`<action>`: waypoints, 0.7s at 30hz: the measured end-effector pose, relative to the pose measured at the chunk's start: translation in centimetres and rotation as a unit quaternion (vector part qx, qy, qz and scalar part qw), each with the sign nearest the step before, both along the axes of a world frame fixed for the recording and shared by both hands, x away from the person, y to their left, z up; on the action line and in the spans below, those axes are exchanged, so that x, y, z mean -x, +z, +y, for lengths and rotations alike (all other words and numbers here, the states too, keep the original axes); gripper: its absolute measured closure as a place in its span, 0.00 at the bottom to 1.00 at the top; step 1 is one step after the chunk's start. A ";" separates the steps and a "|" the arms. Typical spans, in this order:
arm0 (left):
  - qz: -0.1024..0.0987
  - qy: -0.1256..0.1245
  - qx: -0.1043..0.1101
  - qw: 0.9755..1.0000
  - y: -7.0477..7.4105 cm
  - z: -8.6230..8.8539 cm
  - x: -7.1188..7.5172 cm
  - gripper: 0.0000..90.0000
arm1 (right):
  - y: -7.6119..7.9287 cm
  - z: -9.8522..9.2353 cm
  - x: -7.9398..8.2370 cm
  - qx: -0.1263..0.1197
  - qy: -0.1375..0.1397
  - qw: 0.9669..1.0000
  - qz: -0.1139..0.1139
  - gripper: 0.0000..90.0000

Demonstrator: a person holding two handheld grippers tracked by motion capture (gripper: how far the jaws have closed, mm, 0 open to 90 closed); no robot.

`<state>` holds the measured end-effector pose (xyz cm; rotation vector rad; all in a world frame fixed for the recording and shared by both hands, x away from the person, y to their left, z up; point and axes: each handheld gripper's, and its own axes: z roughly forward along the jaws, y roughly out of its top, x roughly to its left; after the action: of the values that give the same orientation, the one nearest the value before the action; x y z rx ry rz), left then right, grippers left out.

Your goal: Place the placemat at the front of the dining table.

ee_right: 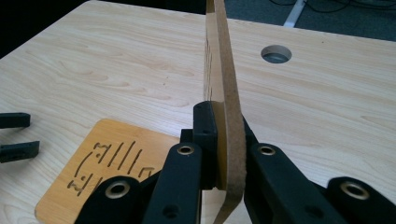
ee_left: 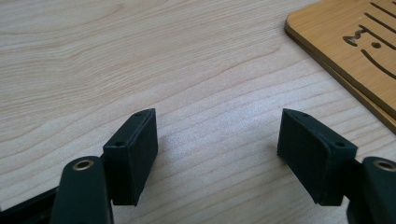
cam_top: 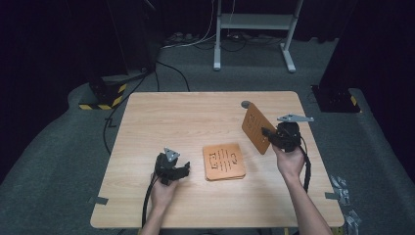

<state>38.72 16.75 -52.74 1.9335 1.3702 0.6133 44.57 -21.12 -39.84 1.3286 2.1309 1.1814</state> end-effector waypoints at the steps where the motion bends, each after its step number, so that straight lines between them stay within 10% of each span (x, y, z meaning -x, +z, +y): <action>1: 0.000 0.000 0.000 1.000 0.0 0.0 0.0 0.32 | 0.0 -0.1 -0.1 0.001 -0.001 1.000 0.003 0.96; 21: 0.000 0.000 0.000 1.000 0.0 0.0 0.0 0.32 | -0.5 -0.8 -2.0 0.019 -0.032 0.999 0.010 0.96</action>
<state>38.72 16.75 -52.74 1.9338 1.3702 0.6131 46.54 -21.88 -40.32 1.3857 2.0983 1.1012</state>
